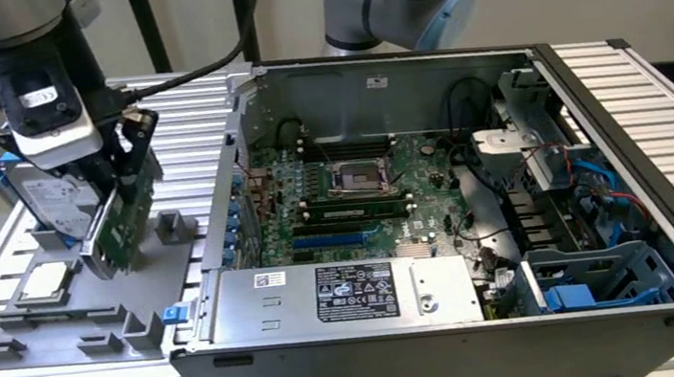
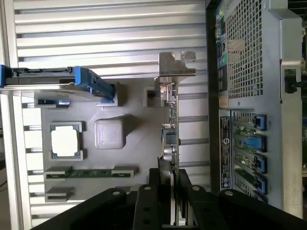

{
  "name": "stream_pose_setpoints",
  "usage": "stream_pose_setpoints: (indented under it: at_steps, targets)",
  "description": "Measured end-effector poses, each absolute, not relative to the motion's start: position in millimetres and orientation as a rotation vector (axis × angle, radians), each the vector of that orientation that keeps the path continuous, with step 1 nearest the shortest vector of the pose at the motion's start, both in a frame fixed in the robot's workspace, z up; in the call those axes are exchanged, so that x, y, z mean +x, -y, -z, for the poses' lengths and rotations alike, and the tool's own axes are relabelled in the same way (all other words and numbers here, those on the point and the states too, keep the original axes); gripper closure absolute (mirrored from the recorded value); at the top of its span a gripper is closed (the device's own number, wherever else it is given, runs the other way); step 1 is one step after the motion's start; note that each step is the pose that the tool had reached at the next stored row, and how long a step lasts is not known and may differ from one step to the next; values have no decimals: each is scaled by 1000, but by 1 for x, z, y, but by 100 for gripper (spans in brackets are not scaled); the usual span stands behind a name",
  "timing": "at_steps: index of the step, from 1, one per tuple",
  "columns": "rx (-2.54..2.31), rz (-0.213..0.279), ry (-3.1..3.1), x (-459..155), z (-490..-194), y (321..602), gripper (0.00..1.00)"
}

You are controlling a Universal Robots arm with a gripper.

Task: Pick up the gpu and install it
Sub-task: 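Pick up the gpu and move the gpu toward the slot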

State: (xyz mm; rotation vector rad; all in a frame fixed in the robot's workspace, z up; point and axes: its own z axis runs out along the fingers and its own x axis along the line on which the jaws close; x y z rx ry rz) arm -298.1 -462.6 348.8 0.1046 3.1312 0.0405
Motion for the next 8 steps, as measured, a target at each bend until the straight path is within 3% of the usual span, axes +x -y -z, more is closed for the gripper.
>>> stream_pose_setpoints:
  at_steps: [8]
  targets:
    - [82, -60, -3132, -275, -385, 463, 73]
